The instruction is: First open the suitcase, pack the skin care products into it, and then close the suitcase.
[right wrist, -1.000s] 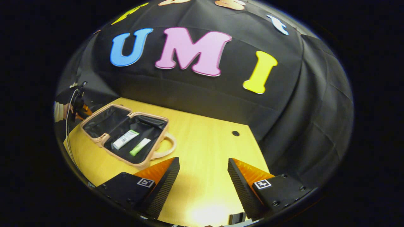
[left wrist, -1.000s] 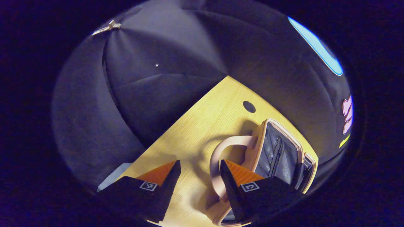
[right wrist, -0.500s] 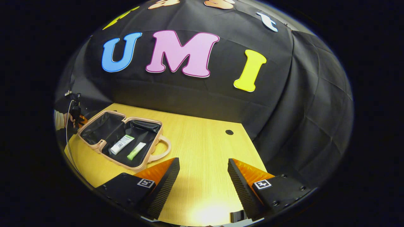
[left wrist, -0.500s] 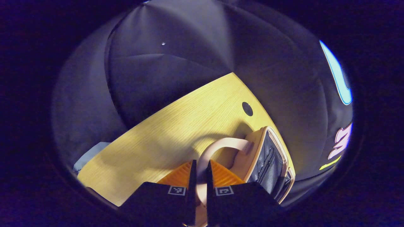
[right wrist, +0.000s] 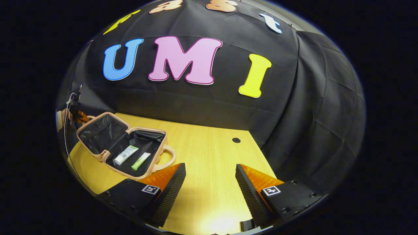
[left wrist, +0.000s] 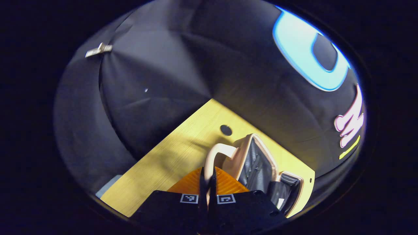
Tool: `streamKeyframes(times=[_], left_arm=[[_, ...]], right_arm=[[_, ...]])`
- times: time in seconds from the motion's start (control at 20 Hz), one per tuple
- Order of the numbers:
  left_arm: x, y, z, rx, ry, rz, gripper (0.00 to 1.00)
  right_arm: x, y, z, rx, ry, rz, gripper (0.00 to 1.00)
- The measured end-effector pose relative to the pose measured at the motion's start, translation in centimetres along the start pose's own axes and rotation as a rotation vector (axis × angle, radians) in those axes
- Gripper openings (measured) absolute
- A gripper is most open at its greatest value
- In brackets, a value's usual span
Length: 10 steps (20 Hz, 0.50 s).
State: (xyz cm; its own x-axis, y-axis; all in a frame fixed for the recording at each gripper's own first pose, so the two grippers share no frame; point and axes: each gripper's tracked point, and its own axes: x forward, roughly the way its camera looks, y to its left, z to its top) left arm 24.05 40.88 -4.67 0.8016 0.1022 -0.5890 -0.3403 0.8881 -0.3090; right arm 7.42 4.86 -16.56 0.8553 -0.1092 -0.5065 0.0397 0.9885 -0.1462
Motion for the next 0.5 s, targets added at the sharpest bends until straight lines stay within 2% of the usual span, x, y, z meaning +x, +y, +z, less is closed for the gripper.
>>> streamKeyframes(times=[0.15, 0.2, 0.3, 0.5], left_arm=[[-4.3, -5.7, 2.0, 0.113, -0.069, -0.059, 0.06], [-5.6, -7.9, 2.2, 0.154, -0.089, -0.081, 0.1], [-8.2, -12.9, 2.2, 0.218, -0.128, -0.143, 0.06], [-12.7, -23.4, -0.6, 0.256, -0.153, -0.298, 0.06]], right_arm=[[-0.3, -0.7, 0.5, 0.047, -0.035, 0.003, 0.98], [-0.4, -1.2, 0.6, 0.051, -0.043, 0.007, 0.98], [-0.6, -2.0, 0.3, 0.049, -0.044, 0.015, 0.97], [-1.1, -4.0, 1.0, 0.095, -0.084, 0.017, 0.98]])
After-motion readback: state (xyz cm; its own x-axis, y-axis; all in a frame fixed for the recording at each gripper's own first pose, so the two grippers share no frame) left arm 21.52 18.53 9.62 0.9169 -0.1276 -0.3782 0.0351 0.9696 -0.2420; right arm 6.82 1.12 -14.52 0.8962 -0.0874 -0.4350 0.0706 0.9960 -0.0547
